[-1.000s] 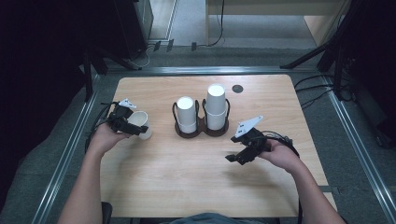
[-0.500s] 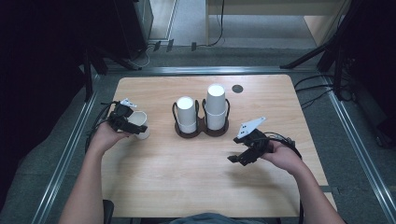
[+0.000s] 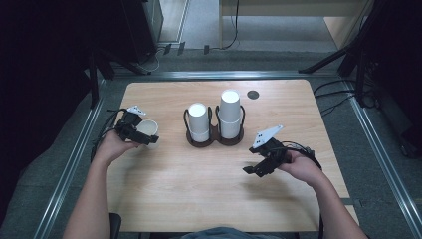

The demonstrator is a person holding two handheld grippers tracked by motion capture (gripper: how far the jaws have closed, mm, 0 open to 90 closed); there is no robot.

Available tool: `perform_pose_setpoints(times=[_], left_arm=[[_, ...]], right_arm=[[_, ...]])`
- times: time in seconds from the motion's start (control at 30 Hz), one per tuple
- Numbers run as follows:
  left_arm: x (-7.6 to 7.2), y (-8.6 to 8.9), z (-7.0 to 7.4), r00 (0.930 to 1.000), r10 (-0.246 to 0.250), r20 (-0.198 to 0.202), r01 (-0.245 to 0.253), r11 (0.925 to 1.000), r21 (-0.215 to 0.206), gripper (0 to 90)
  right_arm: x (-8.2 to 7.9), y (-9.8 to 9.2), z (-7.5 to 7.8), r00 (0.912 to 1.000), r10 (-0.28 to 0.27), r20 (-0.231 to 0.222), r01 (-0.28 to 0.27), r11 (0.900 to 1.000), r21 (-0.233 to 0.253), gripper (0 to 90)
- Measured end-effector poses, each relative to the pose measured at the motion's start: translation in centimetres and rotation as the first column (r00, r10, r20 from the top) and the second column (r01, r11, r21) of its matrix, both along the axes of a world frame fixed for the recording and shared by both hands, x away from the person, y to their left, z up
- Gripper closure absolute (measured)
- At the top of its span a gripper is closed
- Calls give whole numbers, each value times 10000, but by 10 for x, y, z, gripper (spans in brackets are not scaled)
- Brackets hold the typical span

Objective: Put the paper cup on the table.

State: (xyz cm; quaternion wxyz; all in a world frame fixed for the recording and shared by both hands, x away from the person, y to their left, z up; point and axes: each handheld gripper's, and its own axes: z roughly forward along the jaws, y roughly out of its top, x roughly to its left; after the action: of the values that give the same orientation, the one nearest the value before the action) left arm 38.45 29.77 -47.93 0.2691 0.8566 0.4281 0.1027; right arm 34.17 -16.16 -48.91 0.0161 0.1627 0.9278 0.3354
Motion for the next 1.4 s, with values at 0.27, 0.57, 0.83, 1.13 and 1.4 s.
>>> perform_pose_setpoints(times=[0.27, 0.57, 0.83, 1.13, 1.4], left_arm=[[-3, 2, 12, 9995, 146, 291, -139, 9997, -222, 84], [-8, 5, 32, 9977, 187, 645, -130, 9961, -877, 85], [-11, -4, 46, 9983, 140, 569, -45, 9865, -1637, 133], [-18, -33, 55, 9968, -576, 556, 662, 9836, -1680, 136], [-23, -57, 49, 9945, -1012, 276, 1043, 9821, -1567, 138]], right_arm=[[0, -1, 0, 10000, -29, 35, 29, 10000, -3, 219], [1, -1, 0, 10000, -24, 44, 25, 10000, -75, 219], [-1, 0, 0, 10000, -9, 69, 10, 9999, -159, 219], [1, 0, 1, 9998, 42, 175, -40, 9999, -121, 219], [2, -1, 3, 9997, 41, 223, -40, 10000, -47, 219]])
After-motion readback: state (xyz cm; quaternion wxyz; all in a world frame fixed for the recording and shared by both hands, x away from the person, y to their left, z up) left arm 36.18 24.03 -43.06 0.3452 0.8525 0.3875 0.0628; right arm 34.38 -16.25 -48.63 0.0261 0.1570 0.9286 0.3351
